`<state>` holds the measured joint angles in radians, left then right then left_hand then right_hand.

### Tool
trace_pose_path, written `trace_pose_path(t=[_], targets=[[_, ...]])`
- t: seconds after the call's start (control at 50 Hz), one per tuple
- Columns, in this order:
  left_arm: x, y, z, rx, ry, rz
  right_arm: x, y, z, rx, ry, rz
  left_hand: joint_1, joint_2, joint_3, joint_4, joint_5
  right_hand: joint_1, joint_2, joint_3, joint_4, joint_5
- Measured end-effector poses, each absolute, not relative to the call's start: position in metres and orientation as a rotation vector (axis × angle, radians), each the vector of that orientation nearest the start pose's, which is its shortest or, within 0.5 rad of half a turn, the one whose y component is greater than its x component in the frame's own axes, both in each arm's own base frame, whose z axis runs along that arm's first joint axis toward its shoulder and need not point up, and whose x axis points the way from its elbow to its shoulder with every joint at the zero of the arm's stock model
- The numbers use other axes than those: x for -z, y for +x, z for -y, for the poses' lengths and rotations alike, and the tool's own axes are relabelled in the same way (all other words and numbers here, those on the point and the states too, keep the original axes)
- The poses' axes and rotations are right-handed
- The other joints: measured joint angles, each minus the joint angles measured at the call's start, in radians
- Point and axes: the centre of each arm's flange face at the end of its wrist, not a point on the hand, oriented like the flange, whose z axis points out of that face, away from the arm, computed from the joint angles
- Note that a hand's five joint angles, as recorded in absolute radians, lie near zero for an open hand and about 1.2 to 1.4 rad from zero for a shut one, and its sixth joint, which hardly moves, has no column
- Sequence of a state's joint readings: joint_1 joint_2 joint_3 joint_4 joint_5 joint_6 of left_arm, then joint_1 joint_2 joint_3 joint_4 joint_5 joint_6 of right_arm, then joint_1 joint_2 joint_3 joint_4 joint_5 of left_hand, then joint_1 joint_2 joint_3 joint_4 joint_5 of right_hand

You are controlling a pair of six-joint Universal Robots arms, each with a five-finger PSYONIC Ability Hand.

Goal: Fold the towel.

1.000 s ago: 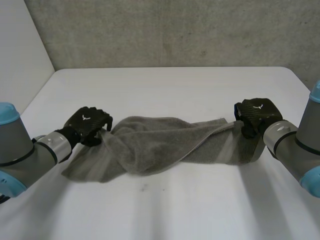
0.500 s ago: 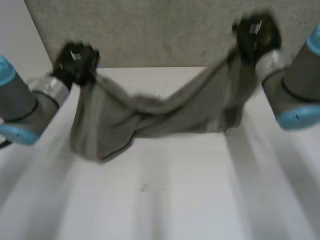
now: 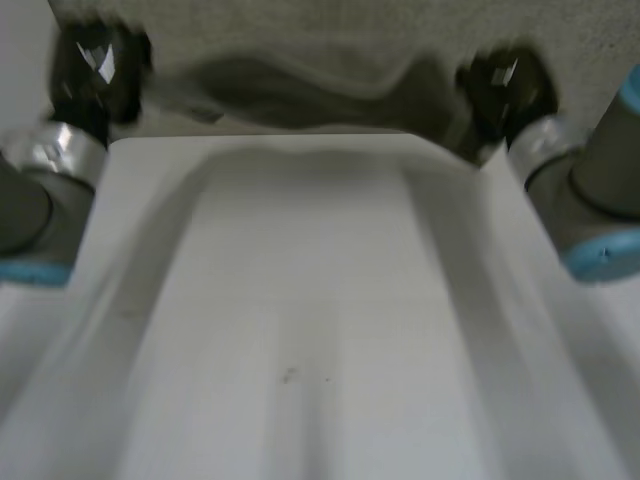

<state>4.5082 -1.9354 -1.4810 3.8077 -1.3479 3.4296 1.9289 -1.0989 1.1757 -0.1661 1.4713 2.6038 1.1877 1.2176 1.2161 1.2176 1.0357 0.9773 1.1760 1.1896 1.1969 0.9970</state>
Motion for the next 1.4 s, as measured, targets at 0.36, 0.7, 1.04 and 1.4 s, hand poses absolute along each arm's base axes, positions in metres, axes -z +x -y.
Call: trace_pose_path(t=[0.36,0.7,1.04,1.4], targets=[[-0.142,-0.193,0.34,1.956,1.0,-2.119,-0.136,0.248,0.313,1.708,-1.174,-2.366,0.0,0.0,0.0,0.0,0.0,0.0,0.0,0.0,0.0,0.0],[-0.17,-0.192,0.323,2.054,0.904,-2.137,-0.133,0.205,0.335,1.579,-0.503,-2.456,0.0,0.0,0.0,0.0,0.0,-0.278,-0.384,-0.407,-0.417,-0.384],[-0.168,-0.191,0.308,1.942,0.939,-2.243,-0.146,0.206,0.336,1.645,-0.585,-2.378,0.0,0.0,0.0,0.0,0.0,-0.004,-0.001,-0.004,-0.004,-0.022],[-0.213,-0.169,0.217,1.406,1.234,-2.412,-0.226,0.17,0.238,1.377,-1.716,-2.474,0.0,0.0,0.0,0.0,0.001,-0.004,-0.001,-0.004,-0.004,-0.017]])
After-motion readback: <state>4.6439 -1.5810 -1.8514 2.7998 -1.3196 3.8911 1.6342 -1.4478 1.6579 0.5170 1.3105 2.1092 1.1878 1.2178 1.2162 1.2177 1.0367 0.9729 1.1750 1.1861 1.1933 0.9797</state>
